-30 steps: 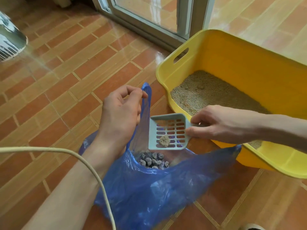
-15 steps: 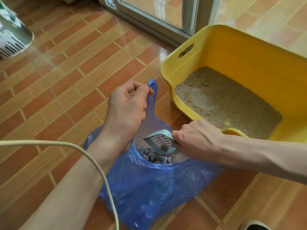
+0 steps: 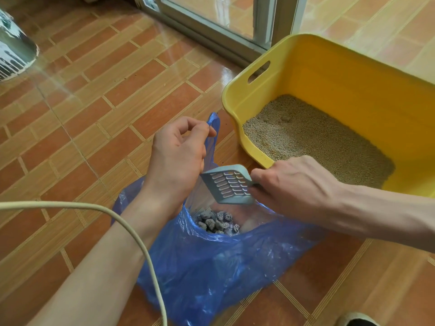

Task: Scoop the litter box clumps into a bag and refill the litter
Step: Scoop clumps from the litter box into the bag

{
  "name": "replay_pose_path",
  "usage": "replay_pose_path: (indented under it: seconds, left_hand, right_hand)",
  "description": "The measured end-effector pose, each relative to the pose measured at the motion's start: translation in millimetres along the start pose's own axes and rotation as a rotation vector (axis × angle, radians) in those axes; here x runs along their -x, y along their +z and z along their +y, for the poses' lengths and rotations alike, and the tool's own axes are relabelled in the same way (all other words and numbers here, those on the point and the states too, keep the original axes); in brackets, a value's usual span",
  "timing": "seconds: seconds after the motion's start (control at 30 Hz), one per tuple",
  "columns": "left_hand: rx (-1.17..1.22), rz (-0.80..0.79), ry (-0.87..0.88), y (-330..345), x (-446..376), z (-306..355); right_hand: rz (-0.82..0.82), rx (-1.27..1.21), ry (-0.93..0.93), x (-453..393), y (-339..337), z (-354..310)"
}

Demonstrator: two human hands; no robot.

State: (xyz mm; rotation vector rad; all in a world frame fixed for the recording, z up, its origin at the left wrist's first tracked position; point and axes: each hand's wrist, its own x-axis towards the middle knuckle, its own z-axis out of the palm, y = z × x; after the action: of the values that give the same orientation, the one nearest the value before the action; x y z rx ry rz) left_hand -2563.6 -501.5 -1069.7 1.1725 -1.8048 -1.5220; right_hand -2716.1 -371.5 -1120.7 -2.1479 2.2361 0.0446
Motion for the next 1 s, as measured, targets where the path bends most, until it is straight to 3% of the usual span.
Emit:
replay_pose_path:
  seconds: [0.3,0.57,0.8,1.0]
  left_hand:
    - [0.038,0.014,-0.029,-2,-4,-8]
    - [0.032,0.01,-0.042,3,-5,-9]
    - [0.024,0.017,-0.063,5,-6,-12]
    - [0.014,0.008,-0.062,9,-6,-11]
  right_hand:
    - [-0.008,-0.278,0.398,24,-44,67]
    - [-0.104,-0.308,0.767,-4,8,178]
    - [-0.038,-0.132,0.742,-25,38,192]
    - [-0.122,-0.168,0.721,-43,49,192]
